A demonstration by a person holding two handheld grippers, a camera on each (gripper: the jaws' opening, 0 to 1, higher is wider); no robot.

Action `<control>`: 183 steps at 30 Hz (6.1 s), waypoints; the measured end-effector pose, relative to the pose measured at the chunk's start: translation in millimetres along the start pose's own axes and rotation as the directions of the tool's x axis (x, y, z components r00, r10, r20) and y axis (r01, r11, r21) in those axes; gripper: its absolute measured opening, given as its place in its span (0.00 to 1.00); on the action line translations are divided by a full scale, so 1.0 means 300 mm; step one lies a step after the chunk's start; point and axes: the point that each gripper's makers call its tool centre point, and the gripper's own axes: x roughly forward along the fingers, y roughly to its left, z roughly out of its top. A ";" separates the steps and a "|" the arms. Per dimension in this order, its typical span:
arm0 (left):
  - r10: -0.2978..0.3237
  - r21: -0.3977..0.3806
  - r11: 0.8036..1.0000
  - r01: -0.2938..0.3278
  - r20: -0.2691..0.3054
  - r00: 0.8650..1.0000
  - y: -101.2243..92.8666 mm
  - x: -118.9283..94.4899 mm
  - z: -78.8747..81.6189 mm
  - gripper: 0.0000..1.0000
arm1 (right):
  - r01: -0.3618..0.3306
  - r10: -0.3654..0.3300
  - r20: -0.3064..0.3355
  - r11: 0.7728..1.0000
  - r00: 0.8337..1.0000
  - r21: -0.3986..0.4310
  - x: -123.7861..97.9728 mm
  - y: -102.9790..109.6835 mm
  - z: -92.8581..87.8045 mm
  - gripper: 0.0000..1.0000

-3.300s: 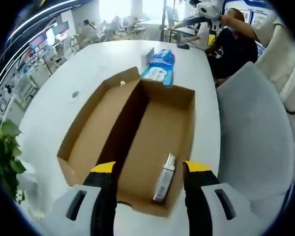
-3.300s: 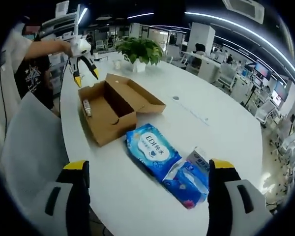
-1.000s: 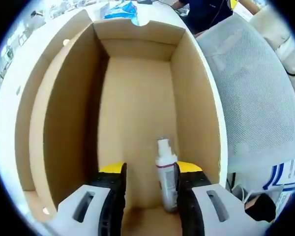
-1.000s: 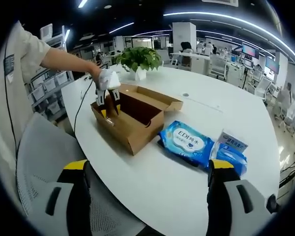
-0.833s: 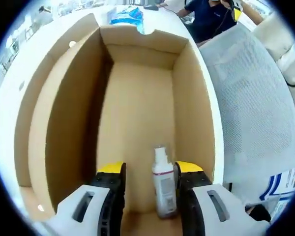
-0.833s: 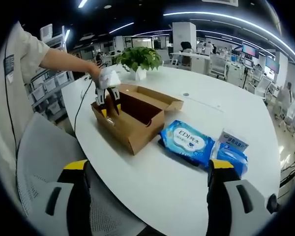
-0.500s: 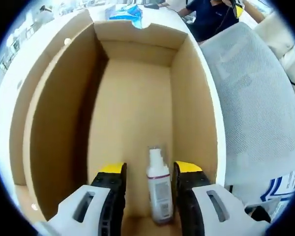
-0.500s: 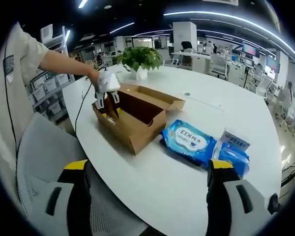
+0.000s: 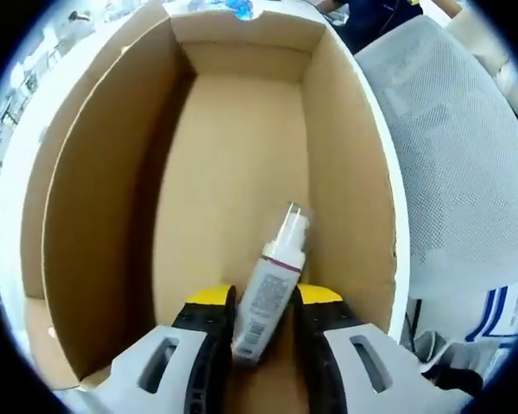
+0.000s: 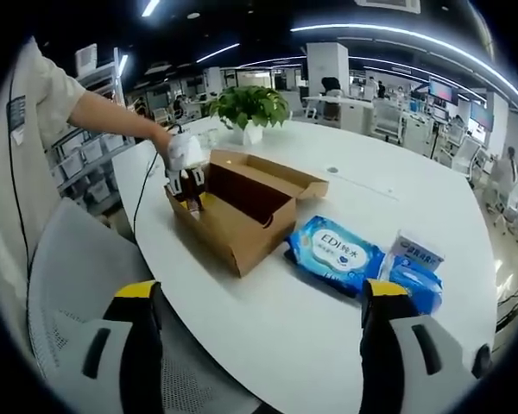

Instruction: Operate the shoe box by opening the lid, removing the specified soft item, and placing it in the target area until the item is outside and the box remains undamaged.

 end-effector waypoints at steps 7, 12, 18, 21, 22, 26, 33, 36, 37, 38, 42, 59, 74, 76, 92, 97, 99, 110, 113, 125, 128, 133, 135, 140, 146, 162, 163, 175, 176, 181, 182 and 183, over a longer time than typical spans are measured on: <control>0.035 -0.006 0.999 -0.035 0.014 0.999 0.013 -0.005 0.006 0.24 | -0.001 0.001 0.003 1.000 1.000 -0.001 -0.002 -0.001 -0.001 0.90; 0.050 -0.047 0.998 -0.048 0.038 0.998 0.018 -0.017 0.019 0.20 | -0.001 0.001 0.015 1.000 1.000 -0.005 -0.003 -0.001 0.005 0.89; 0.084 -0.069 0.994 -0.080 0.059 0.995 0.034 -0.038 0.037 0.19 | -0.003 0.004 0.034 1.000 0.999 -0.020 -0.005 -0.001 0.018 0.85; 0.108 -0.097 0.990 -0.101 0.068 0.992 0.046 -0.055 0.041 0.19 | -0.006 0.008 0.048 0.999 0.999 -0.039 -0.010 0.003 0.029 0.81; 0.109 -0.104 0.989 -0.101 0.075 0.991 0.043 -0.063 0.044 0.19 | -0.006 0.008 0.052 0.999 0.999 -0.043 -0.011 0.004 0.032 0.81; 0.105 -0.104 0.990 -0.095 0.094 0.990 0.026 -0.082 0.053 0.19 | -0.015 0.020 0.074 0.998 0.997 -0.067 -0.012 0.015 0.046 0.79; 0.119 -0.127 0.987 -0.101 0.146 0.982 0.003 -0.146 0.099 0.19 | -0.023 0.034 0.100 0.994 0.994 -0.108 -0.005 0.040 0.076 0.74; 0.129 -0.130 0.986 -0.107 0.175 0.976 -0.011 -0.181 0.131 0.19 | -0.037 0.052 0.113 0.991 0.992 -0.131 0.002 0.063 0.099 0.72; 0.133 -0.131 0.985 -0.110 0.183 0.974 -0.015 -0.191 0.141 0.19 | -0.040 0.056 0.119 0.990 0.991 -0.138 0.003 0.069 0.107 0.71; 0.139 -0.132 0.985 -0.115 0.194 0.971 -0.021 -0.206 0.156 0.19 | -0.044 0.063 0.127 0.988 0.990 -0.147 0.004 0.078 0.116 0.70; 0.155 -0.124 0.984 -0.130 0.222 0.963 -0.045 -0.250 0.201 0.19 | -0.051 0.075 0.143 0.985 0.987 -0.164 0.008 0.097 0.136 0.65; 0.137 -0.036 0.991 -0.132 0.285 0.949 -0.127 -0.345 0.352 0.19 | -0.087 0.127 0.189 0.975 0.974 -0.206 0.036 0.189 0.185 0.54; 0.080 0.072 0.991 -0.114 0.359 0.930 -0.238 -0.371 0.504 0.19 | -0.118 0.165 0.200 0.967 0.966 -0.227 0.058 0.252 0.204 0.40; 0.074 0.080 0.991 -0.110 0.367 0.927 -0.243 -0.374 0.515 0.19 | -0.126 0.175 0.198 0.964 0.964 -0.235 0.062 0.262 0.207 0.38; -0.014 0.187 0.980 -0.069 0.411 0.912 -0.352 -0.397 0.600 0.19 | -0.178 0.238 0.173 0.936 0.956 -0.305 0.112 0.330 0.213 0.30; -0.053 0.216 0.975 -0.045 0.430 0.901 -0.383 -0.403 0.627 0.19 | -0.184 0.246 0.165 0.929 0.955 -0.321 0.122 0.335 0.211 0.27; -0.063 0.229 0.972 -0.043 0.436 0.898 -0.391 -0.405 0.636 0.19 | -0.186 0.250 0.166 0.927 0.954 -0.326 0.122 0.338 0.214 0.25; -0.111 0.323 0.945 -0.056 0.477 0.872 -0.418 -0.412 0.690 0.19 | -0.205 0.276 0.158 0.910 0.948 -0.361 0.110 0.361 0.211 0.20; -0.117 0.345 0.936 -0.064 0.479 0.870 -0.420 -0.406 0.693 0.19 | -0.208 0.283 0.151 0.900 0.947 -0.384 0.106 0.367 0.207 0.19; -0.110 0.359 0.929 -0.092 0.505 0.856 -0.409 -0.388 0.709 0.20 | -0.199 0.270 0.101 0.873 0.958 -0.446 0.101 0.360 0.203 0.16; -0.104 0.361 0.927 -0.099 0.503 0.858 -0.406 -0.386 0.711 0.20 | -0.205 0.273 0.091 0.870 0.958 -0.449 0.102 0.355 0.201 0.16; -0.085 0.356 0.927 -0.119 0.507 0.858 -0.391 -0.392 0.711 0.22 | -0.199 0.265 0.085 0.867 0.961 -0.457 0.103 0.349 0.202 0.16; -0.052 0.325 0.935 -0.141 0.520 0.853 -0.369 -0.398 0.715 0.29 | -0.199 0.264 0.083 0.868 0.961 -0.455 0.106 0.346 0.203 0.16; 0.019 0.257 0.946 -0.196 0.562 0.827 -0.323 -0.420 0.724 0.40 | -0.192 0.251 0.074 0.871 0.965 -0.451 0.122 0.323 0.194 0.16; 0.144 0.118 0.955 -0.272 0.616 0.775 -0.261 -0.448 0.722 0.52 | -0.192 0.248 0.071 0.873 0.966 -0.448 0.122 0.298 0.203 0.16; 0.344 -0.229 0.939 -0.258 0.685 0.643 -0.197 -0.517 0.639 0.67 | -0.171 0.187 -0.021 0.843 0.982 -0.510 0.102 0.141 0.253 0.17; 0.350 -0.242 0.936 -0.254 0.686 0.638 -0.198 -0.520 0.636 0.69 | -0.172 0.186 -0.025 0.843 0.982 -0.509 0.102 0.130 0.261 0.17; 0.454 -0.379 0.890 -0.252 0.695 0.558 -0.226 -0.560 0.571 0.89 | -0.177 0.119 -0.137 0.789 0.983 -0.588 0.125 -0.042 0.321 0.17; 0.460 -0.385 0.887 -0.253 0.699 0.548 -0.228 -0.566 0.566 0.90 | -0.178 0.114 -0.144 0.785 0.983 -0.594 0.129 -0.059 0.328 0.17; 0.510 -0.430 0.860 -0.276 0.696 0.505 -0.227 -0.599 0.532 0.93 | -0.193 0.098 -0.187 0.773 0.977 -0.604 0.151 -0.128 0.338 0.17; 0.517 -0.441 0.856 -0.272 0.696 0.498 -0.227 -0.605 0.527 0.95 | -0.195 0.095 -0.193 0.769 0.977 -0.609 0.154 -0.140 0.340 0.17; 0.532 -0.460 0.846 -0.269 0.697 0.481 -0.224 -0.615 0.519 0.97 | -0.200 0.094 -0.202 0.768 0.975 -0.609 0.158 -0.151 0.344 0.17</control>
